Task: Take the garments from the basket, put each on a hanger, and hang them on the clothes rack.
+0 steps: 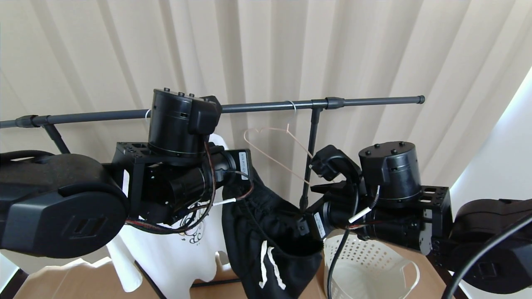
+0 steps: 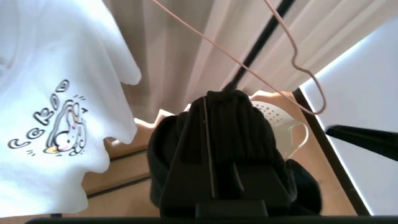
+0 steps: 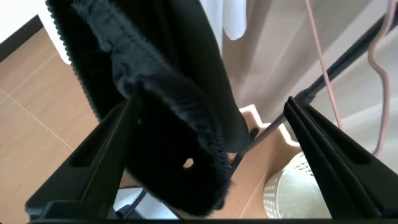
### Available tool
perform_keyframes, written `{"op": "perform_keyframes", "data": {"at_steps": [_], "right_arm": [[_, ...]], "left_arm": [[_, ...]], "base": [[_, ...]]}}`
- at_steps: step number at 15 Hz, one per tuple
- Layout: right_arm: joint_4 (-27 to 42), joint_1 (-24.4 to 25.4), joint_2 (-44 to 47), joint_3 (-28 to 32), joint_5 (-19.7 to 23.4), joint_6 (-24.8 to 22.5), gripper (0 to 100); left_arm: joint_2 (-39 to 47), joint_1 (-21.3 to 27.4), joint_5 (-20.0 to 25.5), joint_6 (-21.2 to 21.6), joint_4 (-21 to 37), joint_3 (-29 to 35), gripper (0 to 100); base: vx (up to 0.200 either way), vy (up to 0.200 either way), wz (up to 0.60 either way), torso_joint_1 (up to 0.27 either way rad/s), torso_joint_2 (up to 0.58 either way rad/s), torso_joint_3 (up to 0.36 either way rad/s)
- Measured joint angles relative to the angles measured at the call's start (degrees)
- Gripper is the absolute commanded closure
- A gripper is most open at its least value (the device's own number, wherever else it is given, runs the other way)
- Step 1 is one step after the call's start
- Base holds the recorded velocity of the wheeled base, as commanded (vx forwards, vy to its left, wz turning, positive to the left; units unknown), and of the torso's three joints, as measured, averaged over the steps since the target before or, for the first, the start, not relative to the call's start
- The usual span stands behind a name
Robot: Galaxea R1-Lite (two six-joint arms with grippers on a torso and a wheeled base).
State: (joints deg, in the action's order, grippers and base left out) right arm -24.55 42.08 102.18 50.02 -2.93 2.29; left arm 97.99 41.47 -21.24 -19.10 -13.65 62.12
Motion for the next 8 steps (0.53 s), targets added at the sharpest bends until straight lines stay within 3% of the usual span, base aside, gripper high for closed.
{"op": "perform_keyframes", "data": {"at_steps": [5,8], "right_arm": [[-0.8,-0.1,3.2,-1.6,0.5,0.0,0],[-6.3,0.3,3.6,-4.6,4.5,-0.8,0]], "left_arm": [[0.2,1.5,-0.1,-0.1,0.0,0.1,100],[0.2,1.5,-0.1,-0.1,0.0,0.1,100]], "base": [[0.000,0.000,0.00,0.000,0.00,0.000],[0.000,0.000,0.00,0.000,0.00,0.000]]}}
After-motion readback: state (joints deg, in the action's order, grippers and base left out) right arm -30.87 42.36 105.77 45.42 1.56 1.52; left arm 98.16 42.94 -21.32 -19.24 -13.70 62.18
